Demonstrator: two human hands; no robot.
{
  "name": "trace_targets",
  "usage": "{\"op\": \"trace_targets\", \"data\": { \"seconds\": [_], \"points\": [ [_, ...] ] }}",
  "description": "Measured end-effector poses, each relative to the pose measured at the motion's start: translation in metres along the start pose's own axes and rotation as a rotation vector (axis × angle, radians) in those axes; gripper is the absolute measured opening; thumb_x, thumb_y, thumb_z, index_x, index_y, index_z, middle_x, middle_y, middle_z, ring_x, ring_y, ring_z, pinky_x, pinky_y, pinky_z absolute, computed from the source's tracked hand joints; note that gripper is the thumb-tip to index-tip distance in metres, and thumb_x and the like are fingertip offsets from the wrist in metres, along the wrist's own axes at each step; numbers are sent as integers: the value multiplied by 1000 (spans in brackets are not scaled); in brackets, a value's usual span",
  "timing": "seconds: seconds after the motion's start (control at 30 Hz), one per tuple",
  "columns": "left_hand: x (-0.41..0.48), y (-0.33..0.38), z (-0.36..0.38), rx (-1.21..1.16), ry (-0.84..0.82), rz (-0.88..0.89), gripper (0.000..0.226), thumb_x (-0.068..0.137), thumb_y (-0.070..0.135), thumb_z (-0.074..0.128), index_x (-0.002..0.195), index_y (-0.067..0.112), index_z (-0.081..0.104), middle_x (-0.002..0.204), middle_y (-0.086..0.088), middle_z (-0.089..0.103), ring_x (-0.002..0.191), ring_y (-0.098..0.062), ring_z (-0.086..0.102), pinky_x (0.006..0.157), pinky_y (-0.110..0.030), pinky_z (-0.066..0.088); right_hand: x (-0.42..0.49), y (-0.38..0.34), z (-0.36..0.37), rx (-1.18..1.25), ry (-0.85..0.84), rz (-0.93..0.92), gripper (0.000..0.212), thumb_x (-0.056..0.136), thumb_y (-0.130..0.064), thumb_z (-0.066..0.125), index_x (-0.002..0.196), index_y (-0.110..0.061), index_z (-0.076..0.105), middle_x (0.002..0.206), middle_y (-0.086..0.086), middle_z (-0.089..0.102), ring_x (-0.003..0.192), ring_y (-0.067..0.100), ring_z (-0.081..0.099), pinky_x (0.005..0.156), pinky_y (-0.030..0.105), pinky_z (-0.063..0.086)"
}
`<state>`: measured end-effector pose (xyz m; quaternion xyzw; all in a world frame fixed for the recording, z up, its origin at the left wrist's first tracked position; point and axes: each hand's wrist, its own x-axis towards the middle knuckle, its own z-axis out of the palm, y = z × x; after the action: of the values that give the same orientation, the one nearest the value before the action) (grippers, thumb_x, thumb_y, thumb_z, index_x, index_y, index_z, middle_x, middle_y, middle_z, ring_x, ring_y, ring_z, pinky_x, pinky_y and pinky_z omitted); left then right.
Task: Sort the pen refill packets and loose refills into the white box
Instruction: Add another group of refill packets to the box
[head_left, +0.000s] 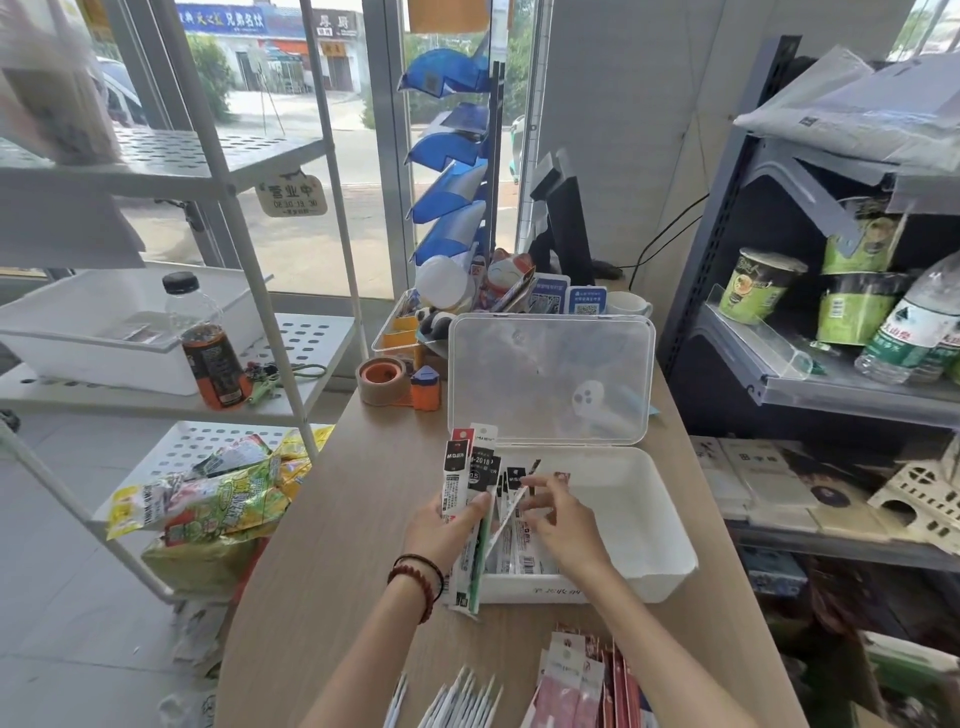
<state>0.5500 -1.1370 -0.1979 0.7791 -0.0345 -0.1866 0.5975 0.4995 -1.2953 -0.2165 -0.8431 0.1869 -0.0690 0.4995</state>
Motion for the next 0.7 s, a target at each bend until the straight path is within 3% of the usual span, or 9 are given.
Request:
{"op": "trace_targets", "data": {
  "seconds": [0.07, 0.17, 0.47, 0.6, 0.7],
  "points": [
    [-1, 1, 0, 8, -8, -1, 20, 84, 41, 63, 91, 23, 64, 78, 8, 68, 70, -5, 63, 56, -19, 44, 0, 0, 1, -16, 35, -1, 24, 99, -15, 50, 119, -25, 60, 106, -8, 66, 96, 8, 64, 67, 6, 45],
    [-1, -1, 0, -10, -8, -13, 25, 83, 42, 65, 94, 20, 66, 77, 8, 69, 69, -6, 64, 56, -20, 45, 1, 3, 2, -58, 60, 15, 16, 97, -24, 57, 110, -21, 65, 100, -9, 66, 88, 1, 61, 63, 6, 44],
    [1, -3, -1, 1, 7, -12, 25, 81, 47, 64, 92, 24, 65, 84, 5, 70, 78, -11, 65, 63, -24, 48, 7, 5, 7, -219, 26, 156, 44, 76, -50, 76, 106, -25, 56, 96, -9, 61, 86, 8, 61, 71, 25, 49],
    [1, -2, -2, -18, 4, -26, 26, 82, 46, 64, 92, 21, 65, 81, 7, 68, 75, -8, 64, 59, -23, 46, 8, 5, 7, -265, 34, 142, 44, 75, -42, 80, 107, -24, 55, 100, -7, 61, 89, 10, 61, 78, 28, 53],
    [0, -1, -2, -38, -21, -26, 25, 78, 46, 68, 89, 23, 66, 81, 6, 71, 75, -10, 66, 59, -23, 46, 4, 1, 6, -184, 93, 59, 40, 79, -51, 72, 105, -25, 57, 100, -9, 61, 90, 7, 59, 79, 26, 52]
  ]
}}
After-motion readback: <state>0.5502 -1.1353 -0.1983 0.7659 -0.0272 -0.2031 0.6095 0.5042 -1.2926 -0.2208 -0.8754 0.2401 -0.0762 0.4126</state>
